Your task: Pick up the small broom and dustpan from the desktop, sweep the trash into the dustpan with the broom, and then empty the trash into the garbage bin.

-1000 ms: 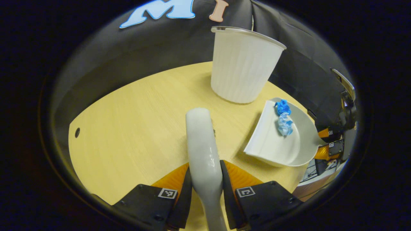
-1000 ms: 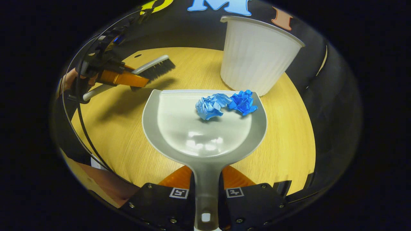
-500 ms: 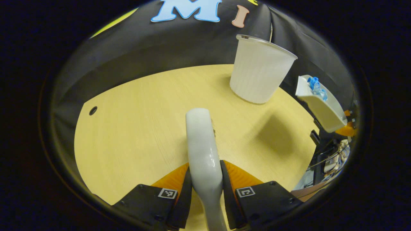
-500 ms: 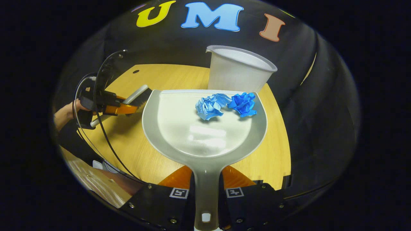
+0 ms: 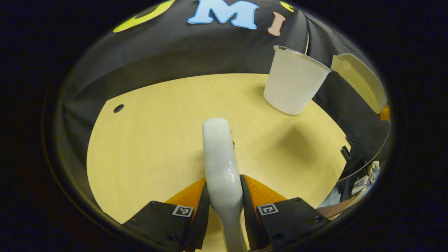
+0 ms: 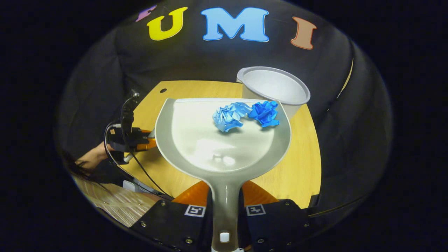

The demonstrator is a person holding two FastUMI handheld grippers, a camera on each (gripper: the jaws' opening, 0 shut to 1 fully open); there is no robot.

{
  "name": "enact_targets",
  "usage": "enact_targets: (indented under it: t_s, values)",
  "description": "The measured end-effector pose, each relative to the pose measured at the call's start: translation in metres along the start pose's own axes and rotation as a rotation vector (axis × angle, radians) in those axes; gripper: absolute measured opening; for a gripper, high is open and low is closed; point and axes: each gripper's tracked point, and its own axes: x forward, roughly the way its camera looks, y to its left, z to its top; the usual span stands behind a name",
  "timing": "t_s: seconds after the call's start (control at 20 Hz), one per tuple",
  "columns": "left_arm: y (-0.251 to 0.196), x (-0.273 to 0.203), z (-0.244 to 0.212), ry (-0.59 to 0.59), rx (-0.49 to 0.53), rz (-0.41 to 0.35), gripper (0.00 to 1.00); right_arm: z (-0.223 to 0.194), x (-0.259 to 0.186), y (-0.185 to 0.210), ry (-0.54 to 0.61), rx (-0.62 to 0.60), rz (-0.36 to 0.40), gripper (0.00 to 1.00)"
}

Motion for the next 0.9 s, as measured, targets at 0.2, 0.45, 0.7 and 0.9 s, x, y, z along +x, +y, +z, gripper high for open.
enact_targets:
  t_s: [0.2, 0.45, 0.7, 0.9]
  values:
    - [0.011, -0.004, -0.001, -0.005, 0.001, 0.024, 0.55, 0.035, 0.010, 0.000, -0.006, 0.011, 0.017, 0.27]
    - [0.007, -0.005, -0.009, -0.002, -0.043, 0.013, 0.50, 0.077, 0.013, 0.008, 0.009, 0.150, 0.153, 0.27]
    - [0.003, -0.010, -0.010, -0.002, -0.051, 0.012, 0.55, 0.114, 0.029, 0.000, 0.024, 0.310, 0.244, 0.27]
    - [-0.002, -0.013, -0.013, 0.004, -0.062, 0.011, 0.55, 0.151, 0.036, -0.007, -0.024, 0.491, 0.348, 0.27]
